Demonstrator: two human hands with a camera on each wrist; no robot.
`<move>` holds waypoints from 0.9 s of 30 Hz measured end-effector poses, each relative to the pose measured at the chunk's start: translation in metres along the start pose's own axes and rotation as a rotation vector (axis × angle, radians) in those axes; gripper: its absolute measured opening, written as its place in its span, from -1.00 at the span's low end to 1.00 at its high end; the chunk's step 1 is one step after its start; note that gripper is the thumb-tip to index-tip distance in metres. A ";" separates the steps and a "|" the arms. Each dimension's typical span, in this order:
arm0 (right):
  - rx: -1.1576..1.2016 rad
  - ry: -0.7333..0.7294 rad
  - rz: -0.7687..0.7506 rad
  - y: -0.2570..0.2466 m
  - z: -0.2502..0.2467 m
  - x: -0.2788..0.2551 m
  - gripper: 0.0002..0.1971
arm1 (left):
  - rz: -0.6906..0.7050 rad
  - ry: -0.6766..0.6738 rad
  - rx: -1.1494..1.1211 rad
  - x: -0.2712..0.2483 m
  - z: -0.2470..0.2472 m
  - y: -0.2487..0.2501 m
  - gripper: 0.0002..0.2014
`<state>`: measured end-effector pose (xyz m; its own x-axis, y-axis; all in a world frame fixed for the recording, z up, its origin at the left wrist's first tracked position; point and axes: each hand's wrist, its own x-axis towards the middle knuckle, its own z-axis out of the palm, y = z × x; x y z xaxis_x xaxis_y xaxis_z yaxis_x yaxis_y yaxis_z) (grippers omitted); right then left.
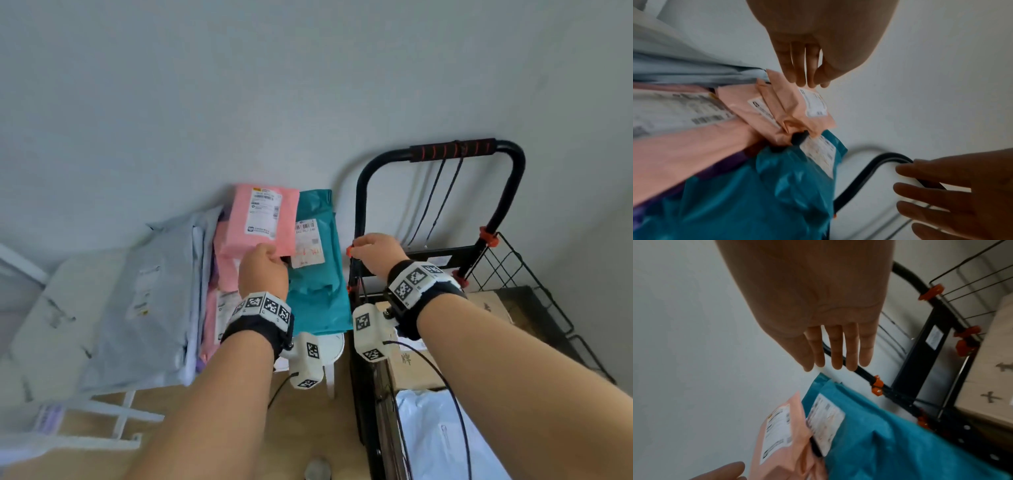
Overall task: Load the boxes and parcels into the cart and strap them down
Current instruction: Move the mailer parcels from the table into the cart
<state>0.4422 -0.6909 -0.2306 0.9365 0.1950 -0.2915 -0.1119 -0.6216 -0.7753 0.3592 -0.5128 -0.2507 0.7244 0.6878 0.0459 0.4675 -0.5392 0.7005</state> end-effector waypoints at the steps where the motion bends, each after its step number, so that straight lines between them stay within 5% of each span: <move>1: -0.010 -0.011 -0.010 -0.011 0.010 0.004 -0.65 | -0.008 0.037 0.004 0.010 -0.007 -0.005 -0.73; 9: -0.069 -0.094 -0.010 -0.065 0.085 0.034 -0.50 | -0.032 0.072 0.123 0.086 -0.033 -0.045 -0.62; 18: -0.030 -0.122 0.101 -0.078 0.126 0.060 -0.36 | -0.185 -0.223 0.176 0.123 -0.017 -0.063 -0.63; 27: -0.013 -0.073 0.078 -0.077 0.125 0.063 -0.70 | -0.130 -0.203 -0.094 0.117 -0.018 -0.065 -0.83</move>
<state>0.4681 -0.5366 -0.2592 0.8982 0.2004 -0.3912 -0.1786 -0.6467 -0.7415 0.4042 -0.3889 -0.2783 0.7525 0.6316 -0.1865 0.5213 -0.3981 0.7549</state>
